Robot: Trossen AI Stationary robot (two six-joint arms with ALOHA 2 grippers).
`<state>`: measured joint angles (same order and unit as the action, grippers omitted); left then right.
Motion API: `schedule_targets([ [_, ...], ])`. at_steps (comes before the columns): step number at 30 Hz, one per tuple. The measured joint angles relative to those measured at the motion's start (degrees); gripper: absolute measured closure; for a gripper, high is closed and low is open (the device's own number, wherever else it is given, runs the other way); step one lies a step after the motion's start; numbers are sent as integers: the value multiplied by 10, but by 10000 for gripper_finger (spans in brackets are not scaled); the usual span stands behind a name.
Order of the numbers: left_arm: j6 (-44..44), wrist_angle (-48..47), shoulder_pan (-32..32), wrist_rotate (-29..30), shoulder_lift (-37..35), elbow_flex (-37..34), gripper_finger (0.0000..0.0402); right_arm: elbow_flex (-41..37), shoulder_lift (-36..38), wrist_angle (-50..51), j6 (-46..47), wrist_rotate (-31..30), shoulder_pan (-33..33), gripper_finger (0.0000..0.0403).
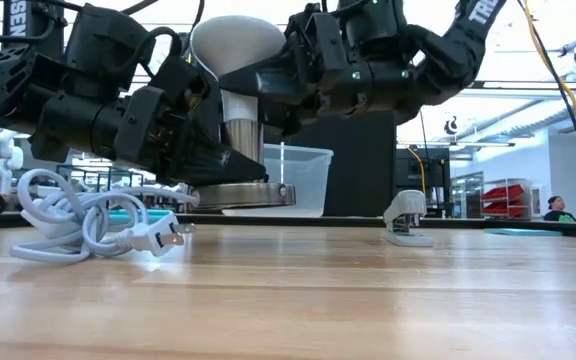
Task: Screw lightbulb
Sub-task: Remove the light bulb from the lamp
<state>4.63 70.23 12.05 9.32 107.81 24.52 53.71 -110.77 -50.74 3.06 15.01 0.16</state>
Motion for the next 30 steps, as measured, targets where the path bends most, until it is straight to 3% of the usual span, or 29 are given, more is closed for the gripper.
schedule_targets([
  [10,11,3,-6,4,0,0,226,0,86,148,-64,-142,38,131],
  [18,13,-3,-6,6,0,0,226,0,113,234,-68,-303,92,131],
  [25,13,-2,-6,8,0,0,226,0,112,260,-15,-446,158,140],
  [30,13,-2,-6,13,0,0,226,0,112,292,38,-582,210,142],
])
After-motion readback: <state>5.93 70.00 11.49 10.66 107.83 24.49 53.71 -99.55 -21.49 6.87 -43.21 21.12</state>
